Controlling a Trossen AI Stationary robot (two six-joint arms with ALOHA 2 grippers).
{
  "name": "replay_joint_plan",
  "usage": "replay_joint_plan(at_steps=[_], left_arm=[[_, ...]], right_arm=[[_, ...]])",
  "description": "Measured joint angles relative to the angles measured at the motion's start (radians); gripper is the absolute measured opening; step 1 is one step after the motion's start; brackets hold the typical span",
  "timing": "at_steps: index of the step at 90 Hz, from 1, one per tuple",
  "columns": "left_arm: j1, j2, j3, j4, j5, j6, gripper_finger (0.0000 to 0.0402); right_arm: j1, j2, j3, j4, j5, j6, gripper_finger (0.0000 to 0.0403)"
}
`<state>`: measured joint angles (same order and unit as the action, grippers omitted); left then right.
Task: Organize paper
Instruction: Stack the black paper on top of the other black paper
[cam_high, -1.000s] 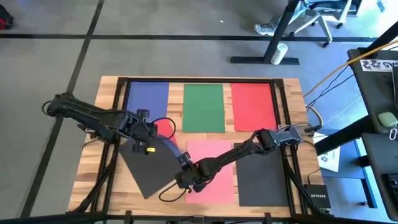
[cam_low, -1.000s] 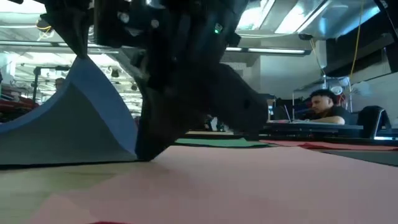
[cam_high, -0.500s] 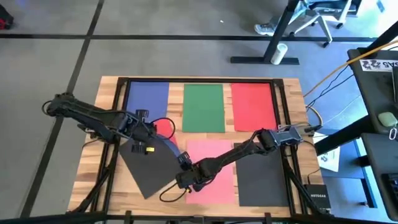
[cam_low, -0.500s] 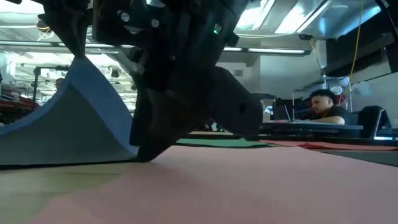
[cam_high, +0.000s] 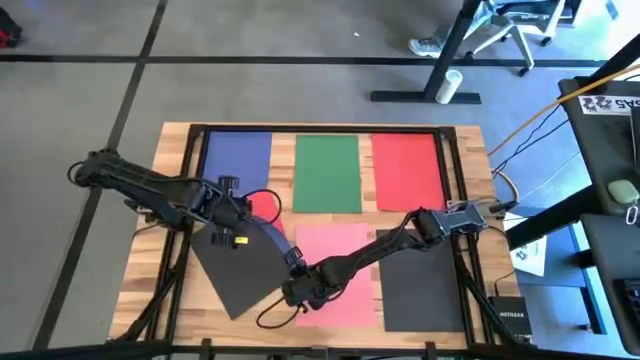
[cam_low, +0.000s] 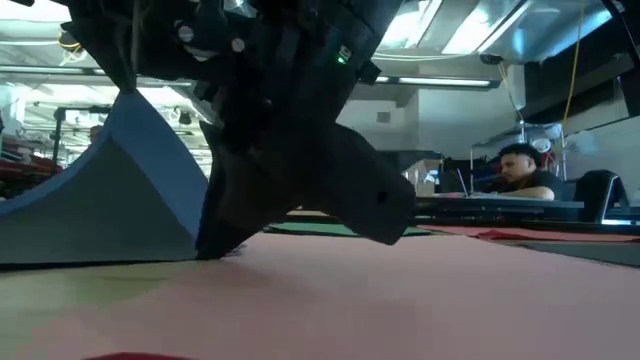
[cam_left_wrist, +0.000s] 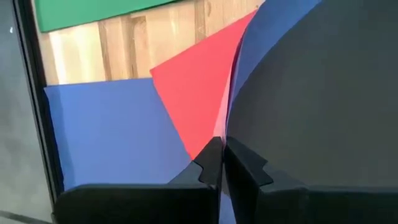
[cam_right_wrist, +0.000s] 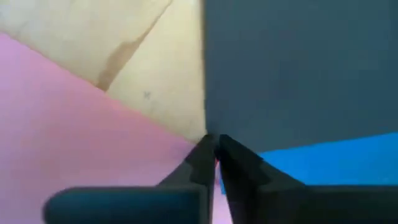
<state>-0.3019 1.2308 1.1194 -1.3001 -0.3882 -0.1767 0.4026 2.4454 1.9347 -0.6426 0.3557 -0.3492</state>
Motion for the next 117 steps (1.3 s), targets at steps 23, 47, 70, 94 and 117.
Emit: replay_joint_plan(at_steps=[23, 47, 70, 94, 117], left_arm=[[0.000, 0.000, 0.000, 0.000, 0.000, -0.003, 0.0000], [0.000, 0.000, 0.000, 0.004, 0.012, -0.096, 0.0001], [-0.027, 0.000, 0.000, 0.003, 0.048, -0.184, 0.0031], [-0.084, 0.000, 0.000, 0.014, 0.049, -0.243, 0.0062], [-0.131, 0.000, -0.005, 0.060, 0.050, -0.282, 0.0058]], right_arm=[[0.018, -0.012, -0.002, -0.012, 0.019, -0.023, 0.0000], [0.037, -0.085, -0.003, -0.098, 0.019, 0.022, 0.0000], [0.036, -0.156, -0.002, -0.221, 0.020, 0.124, 0.0000], [0.049, -0.198, -0.001, -0.417, 0.018, 0.281, 0.0000], [0.071, -0.231, -0.001, -0.574, 0.016, 0.460, 0.0000]])
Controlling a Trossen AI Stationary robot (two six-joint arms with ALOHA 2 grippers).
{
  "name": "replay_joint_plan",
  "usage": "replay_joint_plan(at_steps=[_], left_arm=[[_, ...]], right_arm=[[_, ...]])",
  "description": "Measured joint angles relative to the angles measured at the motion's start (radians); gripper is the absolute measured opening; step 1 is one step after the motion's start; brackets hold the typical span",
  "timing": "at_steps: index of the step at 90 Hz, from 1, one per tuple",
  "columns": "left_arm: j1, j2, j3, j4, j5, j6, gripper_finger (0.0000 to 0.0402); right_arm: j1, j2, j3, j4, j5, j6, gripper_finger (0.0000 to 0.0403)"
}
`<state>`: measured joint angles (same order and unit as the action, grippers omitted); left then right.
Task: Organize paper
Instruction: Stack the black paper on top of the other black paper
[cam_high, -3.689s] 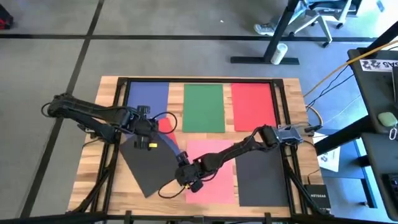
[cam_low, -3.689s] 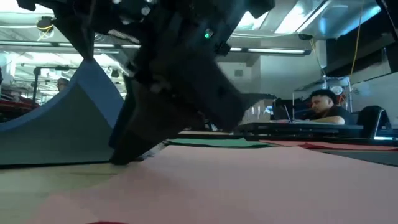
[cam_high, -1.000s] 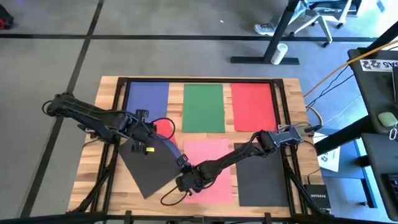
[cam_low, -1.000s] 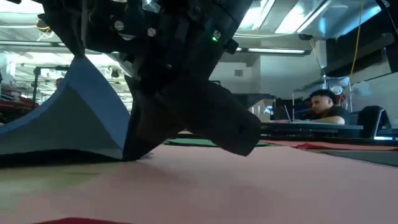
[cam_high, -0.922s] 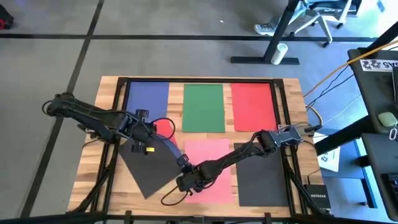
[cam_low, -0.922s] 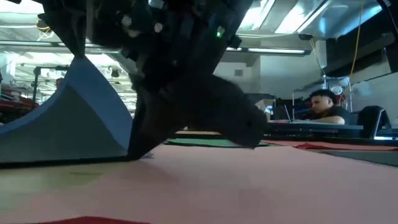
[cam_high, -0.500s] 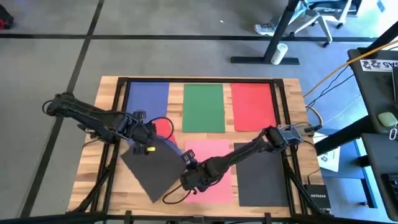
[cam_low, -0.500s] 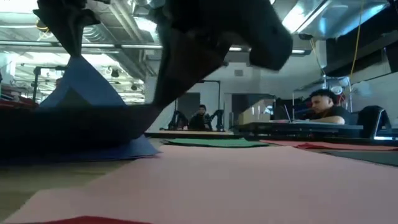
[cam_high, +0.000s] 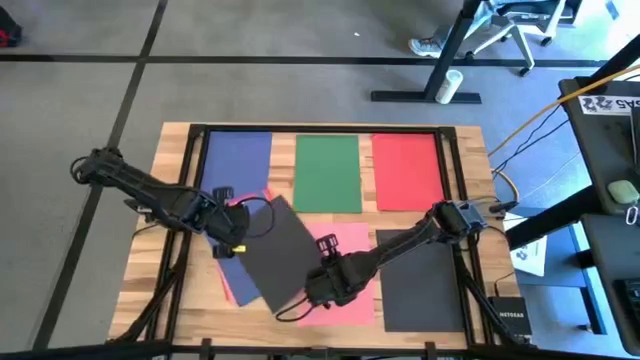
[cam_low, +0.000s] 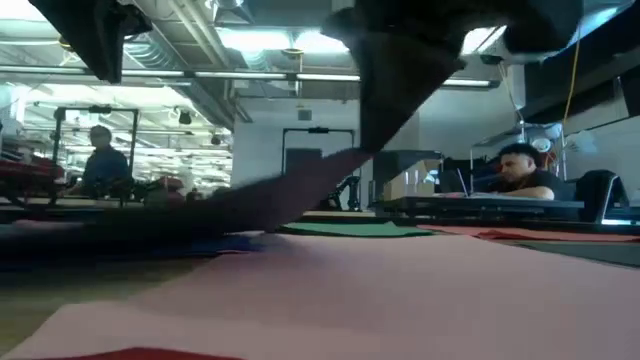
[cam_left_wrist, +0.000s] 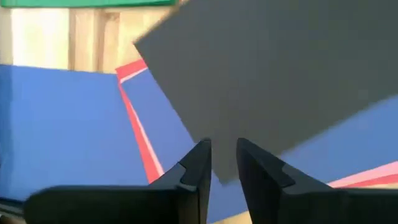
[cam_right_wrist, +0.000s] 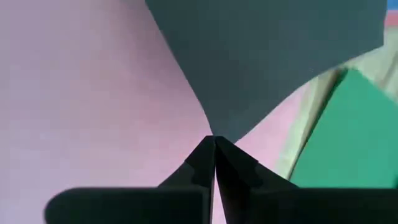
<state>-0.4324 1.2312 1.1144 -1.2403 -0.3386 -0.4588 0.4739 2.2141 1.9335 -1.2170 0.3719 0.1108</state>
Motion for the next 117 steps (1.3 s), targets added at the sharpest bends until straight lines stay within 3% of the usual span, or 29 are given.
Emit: replay_joint_plan(at_steps=[19, 57, 74, 101, 117], left_arm=[[-0.038, 0.000, -0.052, 0.060, 0.000, -0.043, 0.0056], [-0.105, 0.001, -0.109, 0.171, 0.000, -0.141, 0.0056], [-0.122, 0.001, -0.112, 0.207, -0.004, -0.171, 0.0056], [-0.125, 0.001, -0.111, 0.267, -0.014, -0.214, 0.0055], [-0.126, 0.002, -0.111, 0.265, -0.040, -0.244, 0.0055]], right_arm=[[0.025, -0.036, 0.000, -0.131, -0.036, 0.178, 0.0000], [0.099, -0.053, 0.001, -0.351, -0.232, 0.455, 0.0000], [0.144, -0.063, 0.001, -0.353, -0.335, 0.587, 0.0000], [0.188, -0.083, -0.002, -0.353, -0.384, 0.852, 0.0000], [0.203, -0.114, -0.099, -0.354, -0.425, 0.944, 0.0000]])
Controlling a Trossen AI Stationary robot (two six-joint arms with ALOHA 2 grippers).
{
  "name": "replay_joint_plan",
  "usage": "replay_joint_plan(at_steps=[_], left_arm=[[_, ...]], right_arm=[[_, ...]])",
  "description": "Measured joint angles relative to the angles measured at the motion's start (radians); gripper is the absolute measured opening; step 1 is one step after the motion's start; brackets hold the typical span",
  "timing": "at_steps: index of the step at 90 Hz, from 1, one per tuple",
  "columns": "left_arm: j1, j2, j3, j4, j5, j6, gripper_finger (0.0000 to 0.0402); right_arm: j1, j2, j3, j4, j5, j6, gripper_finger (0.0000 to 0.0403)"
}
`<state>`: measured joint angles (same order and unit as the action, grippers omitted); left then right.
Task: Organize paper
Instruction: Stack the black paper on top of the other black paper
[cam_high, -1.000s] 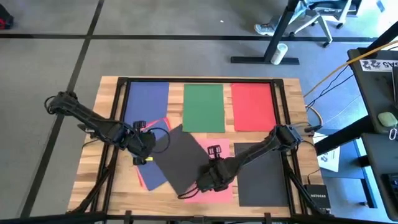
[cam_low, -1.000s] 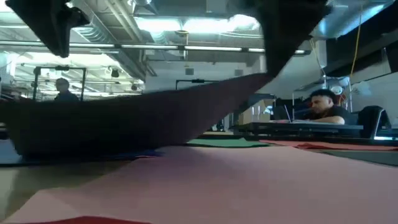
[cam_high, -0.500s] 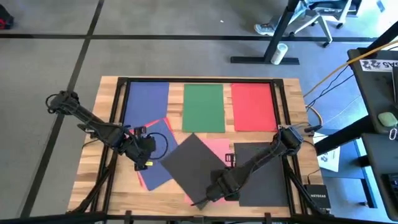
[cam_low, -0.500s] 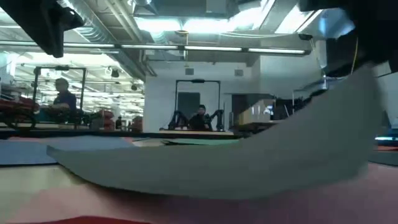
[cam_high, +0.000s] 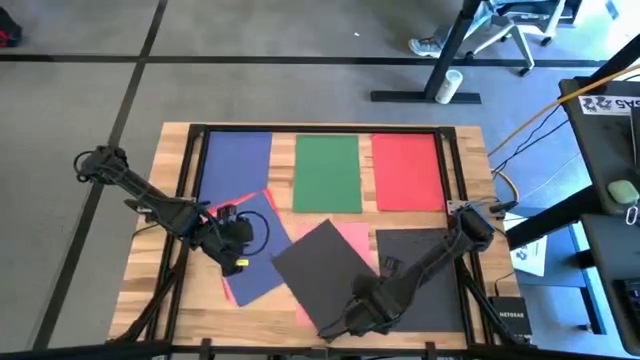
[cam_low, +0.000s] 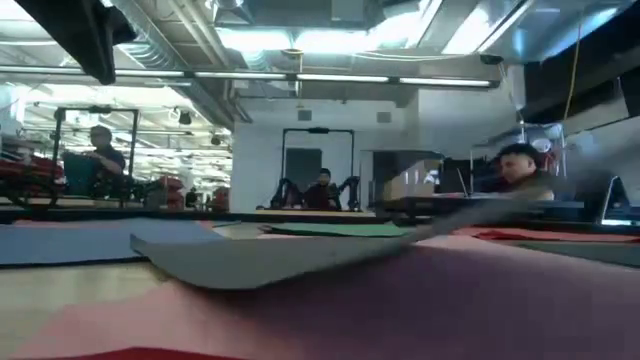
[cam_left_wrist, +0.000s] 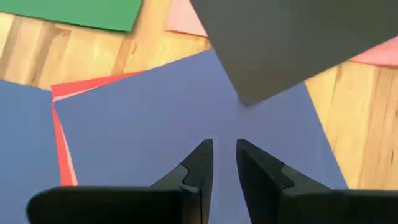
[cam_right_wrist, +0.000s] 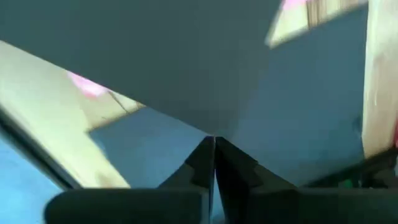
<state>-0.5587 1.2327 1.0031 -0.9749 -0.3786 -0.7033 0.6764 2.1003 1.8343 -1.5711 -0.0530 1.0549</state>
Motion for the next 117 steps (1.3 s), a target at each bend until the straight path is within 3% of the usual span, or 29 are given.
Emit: replay_joint_plan(at_steps=[14, 30, 49, 58, 68, 94, 117], left_arm=[[-0.005, 0.000, 0.000, 0.000, -0.009, -0.007, 0.0055], [-0.005, 0.000, -0.003, 0.030, -0.014, -0.007, 0.0055], [-0.005, 0.000, -0.059, 0.118, -0.016, 0.002, 0.0055], [-0.005, 0.000, -0.087, 0.140, -0.016, -0.019, 0.0055], [-0.005, 0.000, -0.117, 0.163, -0.008, -0.046, 0.0055], [-0.011, 0.001, -0.165, 0.239, 0.011, -0.061, 0.0056], [-0.011, 0.001, -0.179, 0.261, 0.011, -0.068, 0.0056]], right_arm=[[0.008, -0.084, -0.143, 0.023, -0.025, 0.074, 0.0000], [0.011, -0.253, -0.372, 0.183, -0.040, 0.192, 0.0000], [-0.012, -0.425, -0.676, 0.701, -0.027, 0.265, 0.0001], [-0.048, -0.432, -0.778, 0.970, -0.005, 0.250, 0.0004], [-0.074, -0.431, -0.845, 1.115, -0.001, 0.227, 0.0025], [-0.123, -0.424, -0.911, 1.098, 0.035, 0.193, 0.0117], [-0.136, -0.395, -0.938, 1.095, 0.080, 0.192, 0.0126]])
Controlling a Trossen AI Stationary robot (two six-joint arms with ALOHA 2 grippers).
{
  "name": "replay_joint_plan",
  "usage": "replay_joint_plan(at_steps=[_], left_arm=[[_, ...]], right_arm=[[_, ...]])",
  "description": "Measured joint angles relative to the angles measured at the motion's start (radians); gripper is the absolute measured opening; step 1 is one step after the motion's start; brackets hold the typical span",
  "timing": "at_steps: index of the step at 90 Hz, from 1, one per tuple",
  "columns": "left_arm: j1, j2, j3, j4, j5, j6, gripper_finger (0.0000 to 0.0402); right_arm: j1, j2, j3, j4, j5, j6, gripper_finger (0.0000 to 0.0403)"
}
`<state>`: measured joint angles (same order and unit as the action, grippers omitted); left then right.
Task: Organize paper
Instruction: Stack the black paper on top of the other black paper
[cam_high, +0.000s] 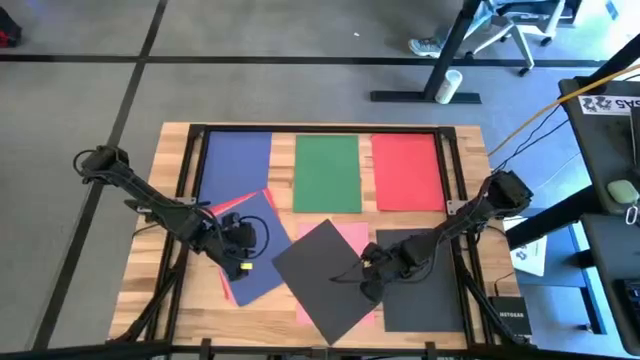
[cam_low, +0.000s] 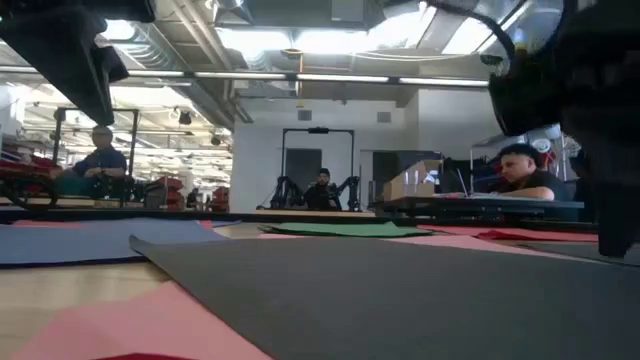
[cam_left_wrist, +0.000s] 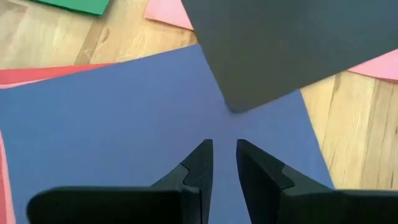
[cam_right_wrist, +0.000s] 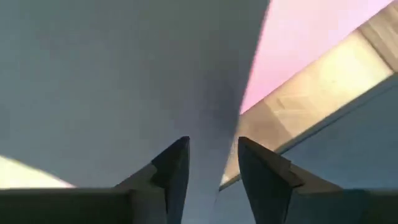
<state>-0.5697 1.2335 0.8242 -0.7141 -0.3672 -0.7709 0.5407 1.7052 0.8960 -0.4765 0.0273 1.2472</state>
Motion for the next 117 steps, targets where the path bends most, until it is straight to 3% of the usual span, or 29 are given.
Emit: replay_joint_plan(at_steps=[29, 50, 81, 117], left_arm=[[0.000, 0.000, 0.000, -0.001, 0.000, 0.008, 0.0056], [0.000, 0.000, 0.000, 0.000, 0.000, 0.008, 0.0056], [0.000, 0.000, 0.000, -0.001, 0.000, 0.001, 0.0056], [0.000, 0.000, 0.000, 0.000, 0.000, 0.001, 0.0056]], right_arm=[[0.000, 0.050, 0.005, 0.023, 0.011, 0.001, 0.0118], [0.001, 0.051, 0.002, 0.009, 0.032, 0.001, 0.0010], [0.003, 0.048, 0.050, -0.033, 0.034, 0.014, 0.0003], [0.048, 0.017, 0.215, -0.322, 0.028, 0.105, 0.0000]])
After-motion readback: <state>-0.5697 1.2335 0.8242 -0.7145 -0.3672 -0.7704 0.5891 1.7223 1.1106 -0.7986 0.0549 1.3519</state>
